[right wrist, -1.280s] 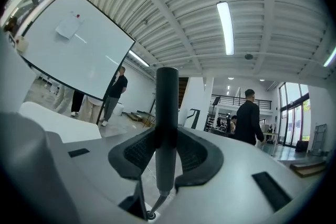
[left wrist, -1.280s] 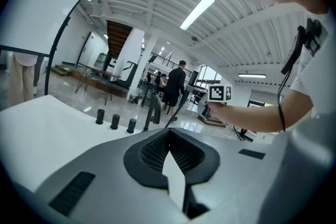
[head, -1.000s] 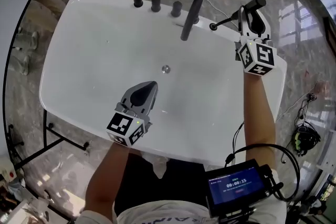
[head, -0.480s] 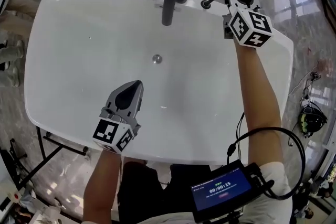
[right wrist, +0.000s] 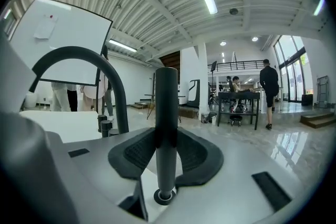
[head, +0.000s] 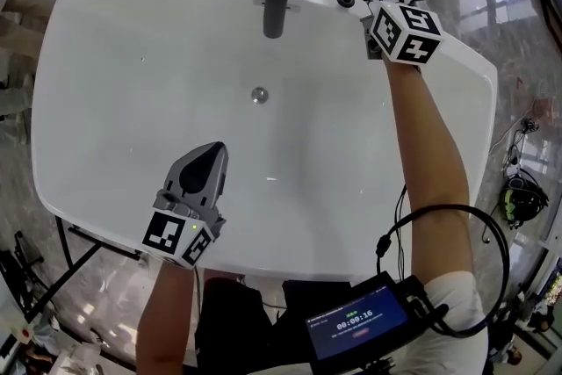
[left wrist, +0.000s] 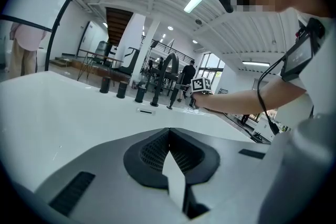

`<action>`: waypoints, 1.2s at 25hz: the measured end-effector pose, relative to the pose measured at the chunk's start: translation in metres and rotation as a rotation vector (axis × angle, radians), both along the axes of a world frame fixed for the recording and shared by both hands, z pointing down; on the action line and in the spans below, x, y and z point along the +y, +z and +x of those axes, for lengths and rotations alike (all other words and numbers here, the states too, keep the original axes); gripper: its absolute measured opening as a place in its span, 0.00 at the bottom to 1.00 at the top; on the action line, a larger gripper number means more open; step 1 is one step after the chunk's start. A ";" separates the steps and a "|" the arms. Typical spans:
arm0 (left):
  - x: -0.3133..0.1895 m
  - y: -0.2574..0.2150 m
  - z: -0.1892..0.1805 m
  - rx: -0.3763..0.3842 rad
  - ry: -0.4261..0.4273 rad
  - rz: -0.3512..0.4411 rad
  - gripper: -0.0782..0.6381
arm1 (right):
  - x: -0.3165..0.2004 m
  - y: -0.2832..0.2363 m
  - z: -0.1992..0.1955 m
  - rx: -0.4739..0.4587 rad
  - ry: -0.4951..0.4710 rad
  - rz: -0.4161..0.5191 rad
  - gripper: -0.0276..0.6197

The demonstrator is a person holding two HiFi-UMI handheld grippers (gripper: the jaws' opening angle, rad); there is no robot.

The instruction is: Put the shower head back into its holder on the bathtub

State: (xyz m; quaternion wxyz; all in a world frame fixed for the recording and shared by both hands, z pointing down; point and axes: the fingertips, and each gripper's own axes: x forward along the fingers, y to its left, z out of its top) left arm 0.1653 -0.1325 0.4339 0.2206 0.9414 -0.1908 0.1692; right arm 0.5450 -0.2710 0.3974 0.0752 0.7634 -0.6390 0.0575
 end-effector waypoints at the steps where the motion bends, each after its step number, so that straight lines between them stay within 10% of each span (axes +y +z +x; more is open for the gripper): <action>1: 0.000 0.001 -0.001 -0.001 -0.002 -0.001 0.13 | -0.001 0.002 -0.001 0.001 -0.004 -0.003 0.24; 30: 0.030 0.021 0.000 -0.006 0.006 -0.088 0.13 | 0.009 0.055 0.003 -0.091 0.012 -0.049 0.27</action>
